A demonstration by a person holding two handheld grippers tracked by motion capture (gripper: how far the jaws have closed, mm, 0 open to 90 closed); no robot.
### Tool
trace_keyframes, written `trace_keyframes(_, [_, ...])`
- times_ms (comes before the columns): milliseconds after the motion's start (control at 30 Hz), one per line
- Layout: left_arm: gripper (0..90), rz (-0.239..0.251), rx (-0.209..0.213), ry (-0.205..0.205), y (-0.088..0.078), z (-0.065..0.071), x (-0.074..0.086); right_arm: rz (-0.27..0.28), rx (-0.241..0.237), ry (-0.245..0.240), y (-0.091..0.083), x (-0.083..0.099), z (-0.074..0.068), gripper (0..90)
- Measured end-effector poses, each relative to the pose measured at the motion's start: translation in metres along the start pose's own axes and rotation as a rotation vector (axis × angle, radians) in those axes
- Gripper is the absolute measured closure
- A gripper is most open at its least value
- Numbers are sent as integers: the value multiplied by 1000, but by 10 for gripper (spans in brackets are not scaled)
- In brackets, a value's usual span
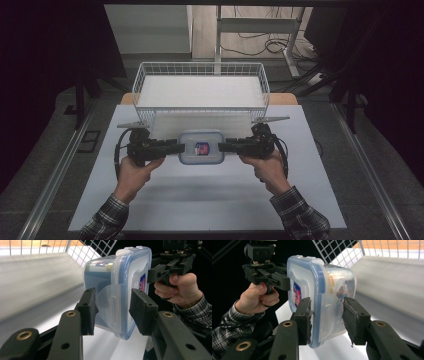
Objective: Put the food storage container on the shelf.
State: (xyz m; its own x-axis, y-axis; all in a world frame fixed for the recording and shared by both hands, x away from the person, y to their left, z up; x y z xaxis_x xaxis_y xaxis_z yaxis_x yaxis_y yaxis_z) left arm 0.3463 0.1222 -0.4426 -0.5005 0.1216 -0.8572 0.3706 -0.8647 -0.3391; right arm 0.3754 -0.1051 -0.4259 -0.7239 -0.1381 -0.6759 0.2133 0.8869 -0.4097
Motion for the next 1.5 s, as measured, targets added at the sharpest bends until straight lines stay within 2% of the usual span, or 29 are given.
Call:
trace_keyframes(67, [574,2,-1,5,0,-1,-9,3,1,-1,-1,-4,0,587])
trace_keyframes(133, [574,1,-6,12,-1,-3,-17,16,3,-5,-3,-18,-2,586])
trace_keyframes(200, [575,5,-8,17,-2,-4,-25,20,3,-7,-4,-21,-2,586])
trace_keyframes(433, [575,12,-12,37,-5,-10,-56,50,12,-23,-8,-55,-7,582])
trace_keyframes(533, [575,12,-18,38,-7,-16,-72,58,12,-17,-8,-71,-8,582])
trace_keyframes(567, [575,12,-18,38,-7,-16,-72,58,12,-17,-8,-71,-8,582])
trace_keyframes(600, [574,10,-19,38,-8,-19,-77,65,13,-12,-8,-79,-7,581])
trace_keyframes(667, [574,4,-20,36,-8,-23,-85,68,13,-11,-7,-82,-7,581])
trace_keyframes(1100, [571,-31,-17,15,-1,-53,-120,75,12,36,1,-121,10,579])
trace_keyframes(1133, [571,-31,-17,13,0,-58,-124,81,15,40,2,-127,13,579])
trace_keyframes(1500, [558,-5,-33,-21,9,-82,-132,87,28,65,14,-145,31,575])
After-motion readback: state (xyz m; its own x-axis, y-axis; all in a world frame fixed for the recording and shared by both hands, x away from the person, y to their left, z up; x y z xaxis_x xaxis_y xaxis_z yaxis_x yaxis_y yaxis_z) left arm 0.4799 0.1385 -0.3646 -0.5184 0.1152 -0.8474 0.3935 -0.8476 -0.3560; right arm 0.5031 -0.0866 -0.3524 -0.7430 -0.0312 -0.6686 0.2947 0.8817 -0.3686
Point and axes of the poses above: each handheld gripper's, and its own axes: y roughly forward along the jaws, x roughly out of its underside, z roughly to its right, the point moved 7 cm from there along y, roughly forward along the jaws, and after that the axes turned 9 degrees about y, right-handed, at the moved point
